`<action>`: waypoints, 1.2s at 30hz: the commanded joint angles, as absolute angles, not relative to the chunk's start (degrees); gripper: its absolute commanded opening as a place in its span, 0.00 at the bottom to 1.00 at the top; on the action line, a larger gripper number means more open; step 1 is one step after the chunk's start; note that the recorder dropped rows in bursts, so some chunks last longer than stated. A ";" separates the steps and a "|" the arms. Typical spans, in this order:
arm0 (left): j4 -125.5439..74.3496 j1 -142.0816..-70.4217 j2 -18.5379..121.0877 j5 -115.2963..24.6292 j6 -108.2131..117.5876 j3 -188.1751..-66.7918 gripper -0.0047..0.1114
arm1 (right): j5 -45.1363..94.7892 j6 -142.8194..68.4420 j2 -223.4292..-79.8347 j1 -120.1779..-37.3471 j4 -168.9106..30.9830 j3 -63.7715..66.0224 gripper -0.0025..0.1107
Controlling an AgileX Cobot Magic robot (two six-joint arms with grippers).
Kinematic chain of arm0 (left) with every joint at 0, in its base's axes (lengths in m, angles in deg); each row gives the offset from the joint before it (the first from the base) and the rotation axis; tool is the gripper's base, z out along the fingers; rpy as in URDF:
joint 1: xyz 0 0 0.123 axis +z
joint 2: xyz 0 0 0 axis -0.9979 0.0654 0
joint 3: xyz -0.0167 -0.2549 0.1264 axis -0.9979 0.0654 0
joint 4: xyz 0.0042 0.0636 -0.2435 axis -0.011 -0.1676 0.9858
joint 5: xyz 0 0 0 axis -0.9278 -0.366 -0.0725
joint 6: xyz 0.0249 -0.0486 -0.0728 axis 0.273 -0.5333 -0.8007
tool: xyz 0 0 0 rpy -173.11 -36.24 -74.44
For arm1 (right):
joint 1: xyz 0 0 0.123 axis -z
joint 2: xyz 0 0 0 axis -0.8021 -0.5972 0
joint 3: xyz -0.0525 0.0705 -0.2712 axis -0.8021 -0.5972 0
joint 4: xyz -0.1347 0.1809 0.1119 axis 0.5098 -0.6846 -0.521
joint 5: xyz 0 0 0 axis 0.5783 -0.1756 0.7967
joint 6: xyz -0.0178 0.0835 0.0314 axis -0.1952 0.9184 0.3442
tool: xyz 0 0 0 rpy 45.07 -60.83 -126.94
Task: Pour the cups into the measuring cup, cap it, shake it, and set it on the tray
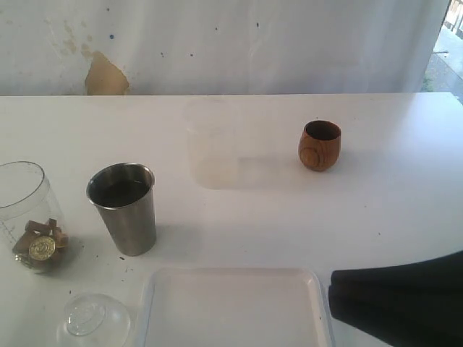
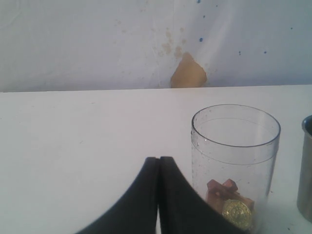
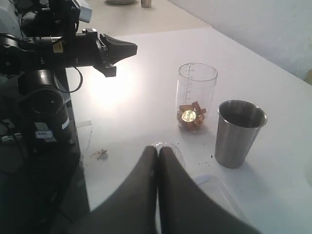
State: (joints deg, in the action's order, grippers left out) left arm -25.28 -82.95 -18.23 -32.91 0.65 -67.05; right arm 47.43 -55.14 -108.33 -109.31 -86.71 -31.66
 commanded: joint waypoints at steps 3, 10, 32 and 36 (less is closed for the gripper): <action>-24.75 -83.01 -18.54 -33.67 0.55 -66.79 0.04 | 44.06 -55.51 -107.10 -109.45 -84.15 -33.21 0.02; -24.75 -83.01 -18.54 -33.67 0.55 -66.79 0.04 | 29.13 -52.48 -98.13 -104.82 -83.52 -41.35 0.02; -24.75 -83.01 -18.54 -33.67 0.55 -66.79 0.04 | 29.71 -54.29 -79.83 -64.35 -79.98 -59.95 0.02; -24.75 -83.01 -18.54 -33.67 0.55 -66.79 0.04 | 30.81 -53.96 -79.83 -61.25 -78.57 -63.77 0.02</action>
